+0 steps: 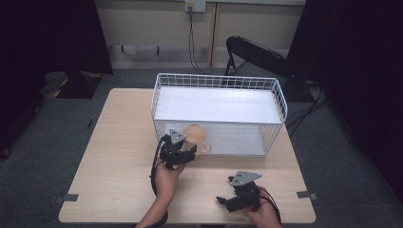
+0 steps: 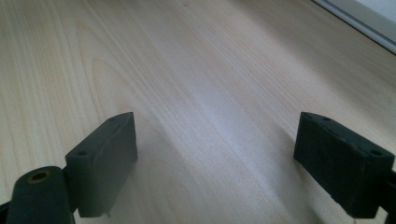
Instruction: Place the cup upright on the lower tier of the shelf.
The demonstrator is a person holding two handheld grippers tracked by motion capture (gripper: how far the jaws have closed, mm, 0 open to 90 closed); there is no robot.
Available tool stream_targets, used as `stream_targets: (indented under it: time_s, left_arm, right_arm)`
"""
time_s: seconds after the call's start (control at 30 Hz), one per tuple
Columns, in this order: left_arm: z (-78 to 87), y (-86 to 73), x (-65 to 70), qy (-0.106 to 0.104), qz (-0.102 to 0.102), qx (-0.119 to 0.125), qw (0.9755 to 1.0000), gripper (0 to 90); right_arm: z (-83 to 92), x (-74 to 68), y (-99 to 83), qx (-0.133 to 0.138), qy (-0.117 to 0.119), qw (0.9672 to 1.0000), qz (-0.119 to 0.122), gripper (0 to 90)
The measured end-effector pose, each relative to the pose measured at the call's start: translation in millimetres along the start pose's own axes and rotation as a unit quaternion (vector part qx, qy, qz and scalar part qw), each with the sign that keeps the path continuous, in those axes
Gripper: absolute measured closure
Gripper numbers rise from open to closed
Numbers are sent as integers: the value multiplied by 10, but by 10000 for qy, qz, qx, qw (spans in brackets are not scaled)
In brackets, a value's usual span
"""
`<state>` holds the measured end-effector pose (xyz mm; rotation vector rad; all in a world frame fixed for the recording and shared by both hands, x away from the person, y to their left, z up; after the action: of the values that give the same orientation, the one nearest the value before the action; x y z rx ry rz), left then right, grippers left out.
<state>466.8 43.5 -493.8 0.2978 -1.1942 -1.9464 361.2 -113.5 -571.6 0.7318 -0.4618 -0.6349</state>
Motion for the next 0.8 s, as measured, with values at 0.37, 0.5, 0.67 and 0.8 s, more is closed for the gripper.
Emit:
stream_targets:
  time_s: [0.37, 0.5, 0.67, 0.8]
  left_arm:
    - [-43, -8, -17, 110, -43, 12, 9999, 491]
    - [-57, 1, -17, 90, 16, 62, 9999, 516]
    - [-64, -6, -25, 102, -3, 11, 9999, 561]
    - [-78, -8, -32, 119, 10, -8, 9999, 586]
  right_arm:
    - [0, 0, 0, 0, 0, 10000, 0, 125]
    - [0, 0, 0, 2, 2, 10000, 1, 125]
    - [0, 0, 0, 0, 2, 10000, 0, 125]
    - [0, 0, 0, 1, 2, 10000, 1, 125]
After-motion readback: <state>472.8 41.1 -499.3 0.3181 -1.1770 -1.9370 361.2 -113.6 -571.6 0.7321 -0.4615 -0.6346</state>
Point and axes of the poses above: each handheld gripper's, and its own axes: z roughly backward along the jaws, y roughly out of its top, x roughly to its right, the point moved 10 cm from there along -z, roughly forward along the jaws, and after that the axes turned 14 degrees about -y, right-handed, at the moved point
